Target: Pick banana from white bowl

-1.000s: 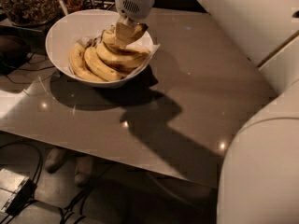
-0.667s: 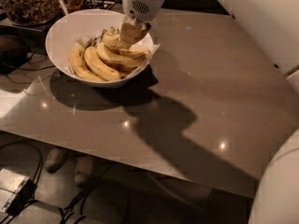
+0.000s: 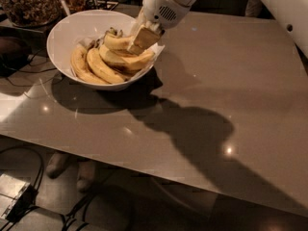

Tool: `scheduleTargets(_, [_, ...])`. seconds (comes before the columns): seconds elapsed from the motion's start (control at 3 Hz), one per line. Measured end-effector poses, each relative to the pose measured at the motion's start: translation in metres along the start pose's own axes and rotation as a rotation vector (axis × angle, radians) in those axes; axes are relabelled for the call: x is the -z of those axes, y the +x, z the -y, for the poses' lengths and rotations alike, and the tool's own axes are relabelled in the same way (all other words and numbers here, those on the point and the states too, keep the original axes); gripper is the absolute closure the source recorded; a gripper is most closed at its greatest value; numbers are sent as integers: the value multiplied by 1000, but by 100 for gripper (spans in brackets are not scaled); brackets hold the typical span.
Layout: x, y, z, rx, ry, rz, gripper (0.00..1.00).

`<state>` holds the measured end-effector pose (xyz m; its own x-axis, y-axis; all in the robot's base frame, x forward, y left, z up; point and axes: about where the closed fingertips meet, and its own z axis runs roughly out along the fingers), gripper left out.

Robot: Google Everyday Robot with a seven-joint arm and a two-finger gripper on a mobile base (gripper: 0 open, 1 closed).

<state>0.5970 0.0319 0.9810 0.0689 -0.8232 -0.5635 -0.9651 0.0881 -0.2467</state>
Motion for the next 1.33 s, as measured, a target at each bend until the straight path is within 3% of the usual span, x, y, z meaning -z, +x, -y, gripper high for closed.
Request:
scheduleTargets(0.67, [31,30,-33,33,17,160,100])
scheduleTargets(1.33, [56,76,-77,-31,93,242,100])
